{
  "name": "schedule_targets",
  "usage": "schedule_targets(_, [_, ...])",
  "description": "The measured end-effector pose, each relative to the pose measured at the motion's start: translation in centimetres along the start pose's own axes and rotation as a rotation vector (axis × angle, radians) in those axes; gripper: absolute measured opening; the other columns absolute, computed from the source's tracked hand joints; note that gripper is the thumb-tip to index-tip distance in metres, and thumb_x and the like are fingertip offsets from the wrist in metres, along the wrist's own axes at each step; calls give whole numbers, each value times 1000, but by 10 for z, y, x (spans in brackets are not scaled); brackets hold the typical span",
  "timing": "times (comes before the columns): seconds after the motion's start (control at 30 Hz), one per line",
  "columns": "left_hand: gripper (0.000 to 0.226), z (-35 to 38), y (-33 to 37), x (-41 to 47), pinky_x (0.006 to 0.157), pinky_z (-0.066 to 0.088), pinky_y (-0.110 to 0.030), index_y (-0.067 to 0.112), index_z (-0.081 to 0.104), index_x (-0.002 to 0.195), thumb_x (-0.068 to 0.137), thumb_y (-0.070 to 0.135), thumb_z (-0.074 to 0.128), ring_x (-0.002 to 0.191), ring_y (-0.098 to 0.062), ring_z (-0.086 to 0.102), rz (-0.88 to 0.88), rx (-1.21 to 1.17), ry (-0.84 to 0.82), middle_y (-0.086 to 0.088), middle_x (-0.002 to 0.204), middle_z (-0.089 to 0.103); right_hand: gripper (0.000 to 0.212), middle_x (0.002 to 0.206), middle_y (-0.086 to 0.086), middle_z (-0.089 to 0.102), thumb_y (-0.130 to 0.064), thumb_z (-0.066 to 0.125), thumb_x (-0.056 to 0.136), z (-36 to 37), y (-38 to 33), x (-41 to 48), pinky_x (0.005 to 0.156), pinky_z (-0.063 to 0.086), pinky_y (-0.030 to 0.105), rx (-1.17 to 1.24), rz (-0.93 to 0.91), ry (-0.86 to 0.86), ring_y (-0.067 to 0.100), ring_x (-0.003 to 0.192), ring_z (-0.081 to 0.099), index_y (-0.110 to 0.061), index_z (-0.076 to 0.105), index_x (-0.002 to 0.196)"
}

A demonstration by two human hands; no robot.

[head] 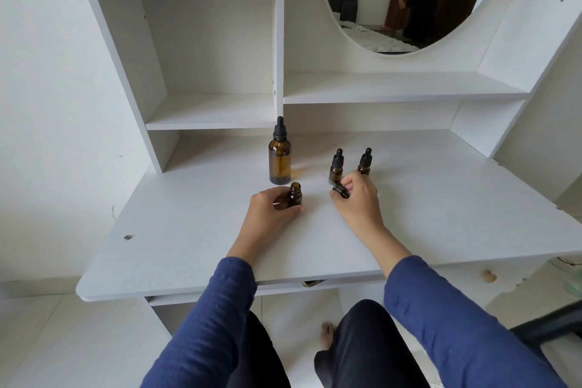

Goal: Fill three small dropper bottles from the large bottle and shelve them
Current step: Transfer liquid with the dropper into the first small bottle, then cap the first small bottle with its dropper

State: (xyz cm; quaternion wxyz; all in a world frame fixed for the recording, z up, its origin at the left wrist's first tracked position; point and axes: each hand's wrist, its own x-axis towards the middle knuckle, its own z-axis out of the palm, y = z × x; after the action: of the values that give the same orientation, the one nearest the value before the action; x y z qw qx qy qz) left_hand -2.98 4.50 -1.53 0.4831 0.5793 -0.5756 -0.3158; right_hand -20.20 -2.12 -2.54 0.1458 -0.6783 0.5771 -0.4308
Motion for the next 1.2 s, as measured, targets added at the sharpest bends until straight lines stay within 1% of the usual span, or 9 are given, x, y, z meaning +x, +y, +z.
schedule_targets(0.07, [27,0,1,0,77,48,-11,14,67,102,76,16,74,89,-16,65,-5,1,-3,-3,96,69,18,90,14,57,-6,68,75,-1,-2,-1,72,49,36,56,1,18,26,82,55,-2,54,84])
schedule_targets(0.17, [26,0,2,-1,70,44,-1,15,67,102,76,17,75,83,-10,62,-5,5,-1,0,93,68,14,91,14,61,-3,68,76,-5,-14,-1,66,43,9,256,-23,38,21,79,57,-4,58,86])
schedule_targets(0.2, [26,0,2,0,69,43,-1,15,68,101,76,17,75,82,-9,62,-3,6,0,0,93,68,12,91,14,62,-3,67,78,-7,-20,-1,66,44,7,336,-21,25,20,79,59,-6,59,87])
schedule_targets(0.33, [27,0,1,0,69,44,-3,15,67,101,76,17,75,83,-13,62,-9,9,7,-2,94,68,11,82,7,61,-3,60,81,-18,-46,4,63,47,26,567,-25,-39,17,65,56,-14,60,82])
schedule_targets(0.4, [29,0,0,0,68,44,-3,14,67,102,75,18,76,82,-12,61,-9,16,11,-3,94,68,12,73,1,58,-2,58,80,-22,-57,5,58,41,25,601,-63,-74,14,59,49,-14,60,79])
schedule_targets(0.53, [28,0,1,0,67,43,-3,14,68,101,75,18,76,80,-12,60,-1,20,20,-2,91,68,9,74,0,58,-11,56,72,-22,-71,6,58,38,18,576,-142,-159,11,63,48,-17,61,77])
schedule_targets(0.73, [27,0,4,-2,66,43,0,11,67,102,76,14,75,73,-1,59,14,7,9,2,88,66,16,74,-9,54,5,62,71,-20,-76,7,57,36,11,411,-271,-256,3,58,46,-11,63,76])
schedule_targets(0.93, [23,0,2,-1,64,43,0,10,68,99,76,13,74,66,13,59,40,12,-5,6,83,66,21,73,0,59,0,64,68,-13,-75,8,56,38,15,302,-247,-429,6,55,45,-16,62,81])
schedule_targets(1.2, [12,1,1,0,62,44,-5,15,68,88,77,15,73,64,5,57,98,57,18,4,76,67,14,65,5,53,-14,75,71,-1,-65,5,53,34,17,216,-335,-374,9,52,40,-11,63,76])
